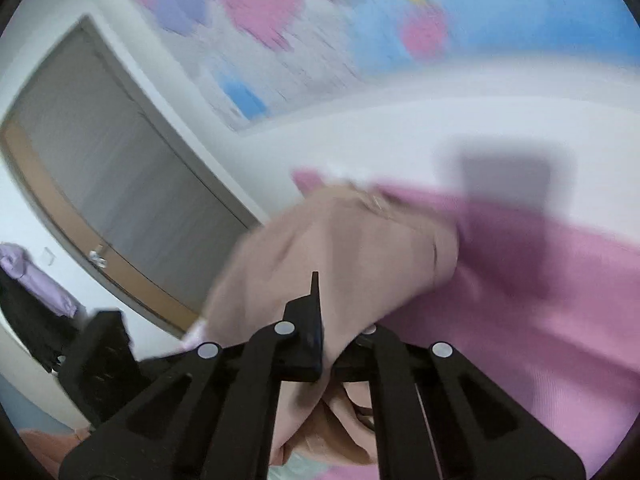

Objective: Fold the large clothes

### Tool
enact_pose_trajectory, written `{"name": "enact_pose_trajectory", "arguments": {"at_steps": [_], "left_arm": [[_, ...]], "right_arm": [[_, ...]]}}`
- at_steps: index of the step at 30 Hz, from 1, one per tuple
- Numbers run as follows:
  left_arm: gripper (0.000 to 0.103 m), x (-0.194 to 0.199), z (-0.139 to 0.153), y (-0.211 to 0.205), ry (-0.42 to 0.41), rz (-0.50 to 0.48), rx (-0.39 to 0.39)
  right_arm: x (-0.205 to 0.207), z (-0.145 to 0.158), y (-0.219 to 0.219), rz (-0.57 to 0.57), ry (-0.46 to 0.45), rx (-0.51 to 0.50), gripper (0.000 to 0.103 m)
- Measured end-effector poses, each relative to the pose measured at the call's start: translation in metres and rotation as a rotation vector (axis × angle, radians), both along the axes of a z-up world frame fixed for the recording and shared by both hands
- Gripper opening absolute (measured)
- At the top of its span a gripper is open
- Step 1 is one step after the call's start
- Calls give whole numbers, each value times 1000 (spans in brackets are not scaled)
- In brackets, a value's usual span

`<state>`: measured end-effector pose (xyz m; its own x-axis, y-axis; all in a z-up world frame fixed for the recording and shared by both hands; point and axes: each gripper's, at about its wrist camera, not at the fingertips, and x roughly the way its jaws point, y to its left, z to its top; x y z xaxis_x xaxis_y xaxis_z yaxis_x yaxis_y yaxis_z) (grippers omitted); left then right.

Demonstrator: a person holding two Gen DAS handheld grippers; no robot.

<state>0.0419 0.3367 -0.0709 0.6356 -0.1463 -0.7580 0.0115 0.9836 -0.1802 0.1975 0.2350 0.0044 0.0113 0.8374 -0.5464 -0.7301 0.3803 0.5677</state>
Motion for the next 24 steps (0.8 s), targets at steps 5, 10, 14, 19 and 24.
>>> {"name": "enact_pose_trajectory", "arguments": {"at_steps": [5,10,14,19,24], "left_arm": [[74,-5,-11,-5,27,-10,31],[75,-33,11,9,-57,-23,-28],[75,-46,16,32,-75,36,-40],[73,-49,6,46,-29,108,-90],[73,-42,0,27,-2,159,-13]], "right_arm": [[12,-57,-17,-124,134,-109,45],[-12,-21,-46,-137,21,-11,46],[-49,12,-45,-58,-135,36,46],[-87,-6,-14,84,-208,-78,44],[-88,-46,-16,51,-181,-168,42]]}}
